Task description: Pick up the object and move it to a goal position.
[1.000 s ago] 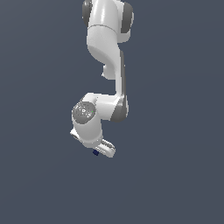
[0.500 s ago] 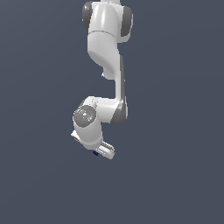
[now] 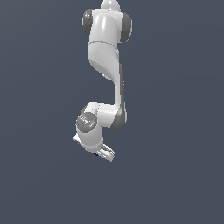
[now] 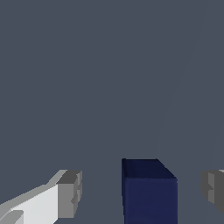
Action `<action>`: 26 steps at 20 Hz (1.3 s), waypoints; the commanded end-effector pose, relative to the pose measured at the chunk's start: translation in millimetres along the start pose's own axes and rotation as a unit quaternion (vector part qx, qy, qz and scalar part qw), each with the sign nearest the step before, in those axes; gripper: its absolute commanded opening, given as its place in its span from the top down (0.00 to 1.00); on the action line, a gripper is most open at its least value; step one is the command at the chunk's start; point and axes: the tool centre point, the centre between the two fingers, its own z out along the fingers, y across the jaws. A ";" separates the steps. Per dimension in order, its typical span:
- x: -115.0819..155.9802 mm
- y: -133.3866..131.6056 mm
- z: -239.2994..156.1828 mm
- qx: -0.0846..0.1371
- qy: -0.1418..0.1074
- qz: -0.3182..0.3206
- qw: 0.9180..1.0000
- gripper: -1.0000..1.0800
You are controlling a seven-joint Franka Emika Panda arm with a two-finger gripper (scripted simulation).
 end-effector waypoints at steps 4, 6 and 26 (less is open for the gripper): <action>1.0 -0.4 -0.5 0.000 0.001 0.000 1.000 1.00; 1.0 -0.4 -0.5 0.000 0.001 0.000 1.000 1.00; -34.4 -23.5 -25.5 0.000 0.001 0.000 1.000 1.00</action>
